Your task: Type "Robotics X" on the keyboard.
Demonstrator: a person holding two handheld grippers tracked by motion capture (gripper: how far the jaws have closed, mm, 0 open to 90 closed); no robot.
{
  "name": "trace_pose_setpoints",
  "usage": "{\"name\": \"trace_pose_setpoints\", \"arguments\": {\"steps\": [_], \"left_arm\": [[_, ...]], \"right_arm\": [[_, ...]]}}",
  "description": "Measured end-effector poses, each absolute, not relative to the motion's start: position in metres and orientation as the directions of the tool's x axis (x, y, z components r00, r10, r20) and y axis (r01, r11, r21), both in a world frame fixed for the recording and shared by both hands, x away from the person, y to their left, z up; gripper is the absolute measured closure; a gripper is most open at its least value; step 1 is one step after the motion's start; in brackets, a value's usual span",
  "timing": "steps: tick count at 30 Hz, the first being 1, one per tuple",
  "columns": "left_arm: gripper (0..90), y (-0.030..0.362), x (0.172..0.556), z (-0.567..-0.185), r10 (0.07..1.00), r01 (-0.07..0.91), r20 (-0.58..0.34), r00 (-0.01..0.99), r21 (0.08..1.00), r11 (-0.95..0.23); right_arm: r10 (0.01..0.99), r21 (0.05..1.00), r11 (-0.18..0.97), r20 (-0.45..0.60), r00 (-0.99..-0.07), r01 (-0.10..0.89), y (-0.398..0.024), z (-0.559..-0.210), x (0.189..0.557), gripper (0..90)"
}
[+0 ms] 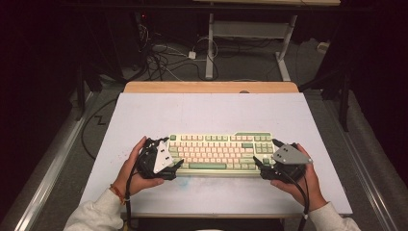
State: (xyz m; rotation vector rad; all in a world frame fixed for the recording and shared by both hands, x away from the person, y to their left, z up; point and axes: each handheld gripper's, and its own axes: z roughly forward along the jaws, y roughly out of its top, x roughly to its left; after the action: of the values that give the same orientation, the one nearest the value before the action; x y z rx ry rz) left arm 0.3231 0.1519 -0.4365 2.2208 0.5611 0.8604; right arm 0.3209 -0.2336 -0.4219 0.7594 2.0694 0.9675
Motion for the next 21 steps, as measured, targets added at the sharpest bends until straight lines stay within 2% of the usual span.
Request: {"name": "trace_pose_setpoints", "arguments": {"steps": [21], "left_arm": [[15.6, 0.171, 0.308, -0.447, 0.593, 0.154, 0.419, 0.688, 0.714, -0.683]], "right_arm": [[0.768, 0.829, 0.519, -0.347, -0.538, 0.206, -0.252, -0.426, 0.309, 20.2]]}}
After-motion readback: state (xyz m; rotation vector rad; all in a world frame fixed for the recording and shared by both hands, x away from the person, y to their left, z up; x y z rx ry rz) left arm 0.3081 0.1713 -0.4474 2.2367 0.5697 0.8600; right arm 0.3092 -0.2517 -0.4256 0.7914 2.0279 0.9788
